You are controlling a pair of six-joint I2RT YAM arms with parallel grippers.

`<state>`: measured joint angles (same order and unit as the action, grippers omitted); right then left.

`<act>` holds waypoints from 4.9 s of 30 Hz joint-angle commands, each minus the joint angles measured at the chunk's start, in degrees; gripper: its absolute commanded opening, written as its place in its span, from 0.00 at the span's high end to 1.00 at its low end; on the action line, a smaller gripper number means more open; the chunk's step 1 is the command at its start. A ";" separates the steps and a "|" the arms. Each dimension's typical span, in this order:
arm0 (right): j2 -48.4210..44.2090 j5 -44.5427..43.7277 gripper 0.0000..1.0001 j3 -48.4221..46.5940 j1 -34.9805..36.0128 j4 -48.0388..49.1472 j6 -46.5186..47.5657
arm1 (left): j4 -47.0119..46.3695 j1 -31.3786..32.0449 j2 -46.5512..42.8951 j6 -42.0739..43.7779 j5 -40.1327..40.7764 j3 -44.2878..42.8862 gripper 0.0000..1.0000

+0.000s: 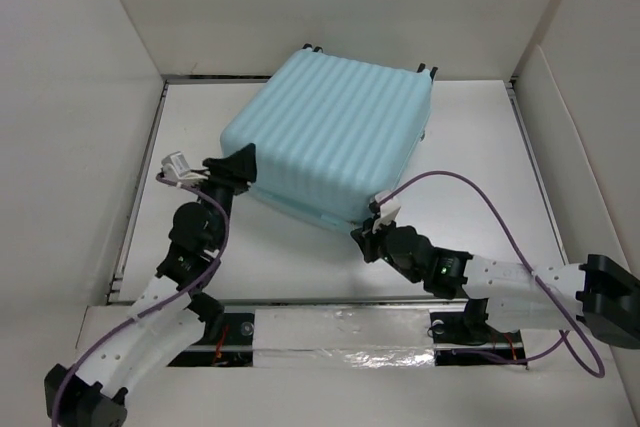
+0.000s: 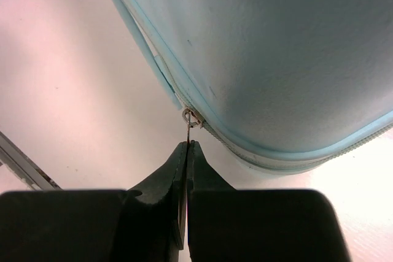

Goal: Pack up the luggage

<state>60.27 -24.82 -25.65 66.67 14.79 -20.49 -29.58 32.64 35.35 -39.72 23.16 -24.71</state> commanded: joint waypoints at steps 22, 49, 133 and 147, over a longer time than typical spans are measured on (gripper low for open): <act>5.44 10.83 1.00 -8.62 -1.99 10.17 9.59 | -11.98 -29.78 42.43 -17.58 -36.96 -10.89 0.57; 42.04 47.93 1.00 -52.33 6.01 4.19 16.71 | -25.19 2.95 21.97 -16.17 -30.11 17.24 0.61; -36.45 46.89 1.00 0.33 -24.76 -27.62 8.10 | -18.23 -19.11 73.86 -12.74 -52.06 -45.82 0.09; -28.72 44.68 0.49 -0.28 -21.85 -22.61 9.24 | -10.42 -16.21 94.45 -18.63 -55.33 -74.86 0.01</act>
<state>31.40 19.90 -24.99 44.05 -11.77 -11.42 -41.36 15.31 129.38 -57.25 -31.40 -93.73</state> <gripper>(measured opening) 0.489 0.989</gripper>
